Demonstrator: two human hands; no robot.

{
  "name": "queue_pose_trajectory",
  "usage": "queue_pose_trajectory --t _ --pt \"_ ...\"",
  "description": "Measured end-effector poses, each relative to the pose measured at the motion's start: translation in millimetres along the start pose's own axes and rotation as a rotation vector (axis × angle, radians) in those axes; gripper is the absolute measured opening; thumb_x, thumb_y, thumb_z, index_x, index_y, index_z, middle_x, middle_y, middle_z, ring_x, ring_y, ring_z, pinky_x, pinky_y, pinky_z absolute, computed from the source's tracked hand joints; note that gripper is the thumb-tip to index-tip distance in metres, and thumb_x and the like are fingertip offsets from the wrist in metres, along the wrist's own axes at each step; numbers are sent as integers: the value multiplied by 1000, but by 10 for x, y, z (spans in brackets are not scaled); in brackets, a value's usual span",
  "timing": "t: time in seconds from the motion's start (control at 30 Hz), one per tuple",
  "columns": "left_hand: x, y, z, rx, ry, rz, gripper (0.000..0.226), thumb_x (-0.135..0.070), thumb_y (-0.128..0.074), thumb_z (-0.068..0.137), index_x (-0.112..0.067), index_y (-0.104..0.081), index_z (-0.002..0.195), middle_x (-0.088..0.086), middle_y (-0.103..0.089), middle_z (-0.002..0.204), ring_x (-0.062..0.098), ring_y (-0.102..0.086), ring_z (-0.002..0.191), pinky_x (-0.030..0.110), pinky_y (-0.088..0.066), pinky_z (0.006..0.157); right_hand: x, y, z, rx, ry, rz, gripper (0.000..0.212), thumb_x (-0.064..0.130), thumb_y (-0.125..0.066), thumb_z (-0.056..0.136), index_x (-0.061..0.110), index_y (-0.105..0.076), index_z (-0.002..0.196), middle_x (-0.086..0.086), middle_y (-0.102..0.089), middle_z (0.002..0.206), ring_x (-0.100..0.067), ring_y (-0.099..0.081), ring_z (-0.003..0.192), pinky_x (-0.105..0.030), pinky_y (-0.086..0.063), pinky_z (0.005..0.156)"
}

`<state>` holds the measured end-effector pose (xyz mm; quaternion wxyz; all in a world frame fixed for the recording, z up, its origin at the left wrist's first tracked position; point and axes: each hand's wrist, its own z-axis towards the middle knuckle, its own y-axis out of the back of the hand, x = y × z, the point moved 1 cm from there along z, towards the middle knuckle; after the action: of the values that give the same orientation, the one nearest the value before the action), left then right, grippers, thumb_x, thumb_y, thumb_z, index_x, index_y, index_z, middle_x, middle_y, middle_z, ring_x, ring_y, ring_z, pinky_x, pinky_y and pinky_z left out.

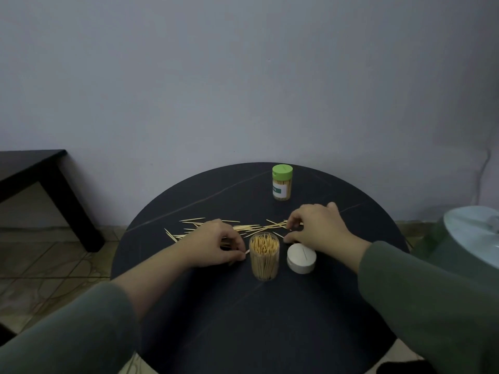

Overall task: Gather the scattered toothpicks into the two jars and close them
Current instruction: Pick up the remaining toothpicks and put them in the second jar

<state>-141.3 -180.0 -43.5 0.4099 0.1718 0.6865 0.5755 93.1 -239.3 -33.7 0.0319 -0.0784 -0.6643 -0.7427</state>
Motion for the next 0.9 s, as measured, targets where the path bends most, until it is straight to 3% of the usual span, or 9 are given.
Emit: queue_pose_trajectory --t 0.07,0.2,0.33,0.43,0.7,0.9 --pt "0 18 47 -16 30 37 5 -35 -68 87 -34 -70 91 -21 -61 92 -5 -48 90 15 -36 85 -38 -9 54 28 -33 34 27 53 -69 79 35 -65 99 14 -61 97 -9 -55 99 -39 -30 96" --pt "50 40 133 -66 140 144 13 -40 -65 88 -34 -68 98 -16 -57 105 5 -45 105 28 -42 94 -130 -30 151 3 -87 15 32 49 -69 82 34 -62 110 8 -59 112 -15 -54 108 -42 -34 99" --pt "61 22 232 -91 246 187 42 -44 -62 89 -33 -56 128 -8 -50 131 13 -41 122 32 -39 100 -205 -68 231 53 -142 10 53 51 -65 84 34 -52 132 4 -57 125 -19 -53 117 -43 -35 100" --pt "66 -6 306 -50 283 202 49 -45 -57 92 -30 -49 138 -3 -47 138 17 -39 126 36 -37 104 -220 -87 274 91 -132 -23 51 51 -61 88 35 -52 135 4 -57 129 -21 -50 121 -43 -33 100" --pt "-22 5 433 -79 234 182 32 -37 -60 93 -27 -65 123 -7 -60 124 13 -51 115 34 -46 99 -152 -102 246 61 47 -78 31 45 -51 95 40 -60 125 12 -55 129 -16 -45 119 -41 -28 98" --pt "-70 1 441 -92 185 273 27 -40 -56 94 -31 -68 116 -10 -61 117 11 -47 110 32 -48 92 -75 -131 202 16 143 -156 34 46 -46 97 40 -58 128 13 -55 129 -15 -44 115 -40 -28 96"
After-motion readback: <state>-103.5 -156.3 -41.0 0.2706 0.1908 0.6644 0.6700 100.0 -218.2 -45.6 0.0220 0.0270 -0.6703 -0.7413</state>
